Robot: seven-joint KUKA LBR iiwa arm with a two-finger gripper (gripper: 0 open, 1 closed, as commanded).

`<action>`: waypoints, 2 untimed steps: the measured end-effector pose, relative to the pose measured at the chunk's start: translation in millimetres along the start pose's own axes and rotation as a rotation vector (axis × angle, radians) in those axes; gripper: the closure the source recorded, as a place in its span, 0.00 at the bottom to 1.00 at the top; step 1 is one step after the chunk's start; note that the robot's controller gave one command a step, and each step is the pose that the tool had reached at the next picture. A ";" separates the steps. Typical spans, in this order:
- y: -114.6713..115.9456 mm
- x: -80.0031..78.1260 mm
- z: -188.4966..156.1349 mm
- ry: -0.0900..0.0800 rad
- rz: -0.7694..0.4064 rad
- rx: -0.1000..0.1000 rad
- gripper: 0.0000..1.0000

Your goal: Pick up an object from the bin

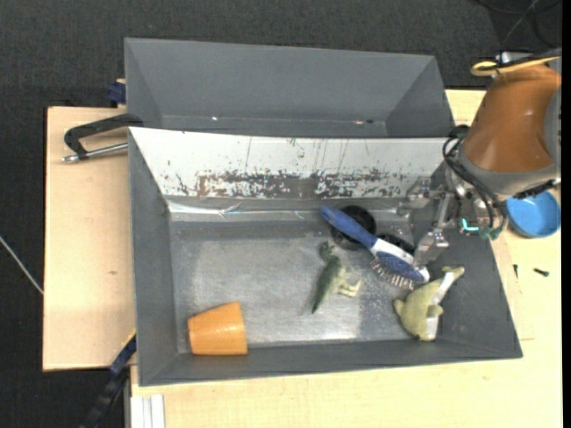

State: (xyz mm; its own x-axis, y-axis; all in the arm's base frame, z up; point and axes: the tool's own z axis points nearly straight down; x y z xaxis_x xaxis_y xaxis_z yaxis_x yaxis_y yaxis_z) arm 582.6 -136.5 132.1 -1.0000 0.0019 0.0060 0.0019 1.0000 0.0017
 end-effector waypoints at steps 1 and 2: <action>33.3 21.2 60.5 -0.010 0.233 0.000 0.00; 70.6 28.6 30.5 -0.011 0.356 0.000 0.00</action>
Offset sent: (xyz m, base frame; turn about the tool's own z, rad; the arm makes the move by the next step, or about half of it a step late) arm -0.0232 0.0326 -0.0621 0.2327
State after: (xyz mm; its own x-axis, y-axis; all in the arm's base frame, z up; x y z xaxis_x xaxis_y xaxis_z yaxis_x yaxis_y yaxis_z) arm 553.9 -65.8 101.9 -0.9365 0.3507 -0.0047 0.3507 0.9365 0.0018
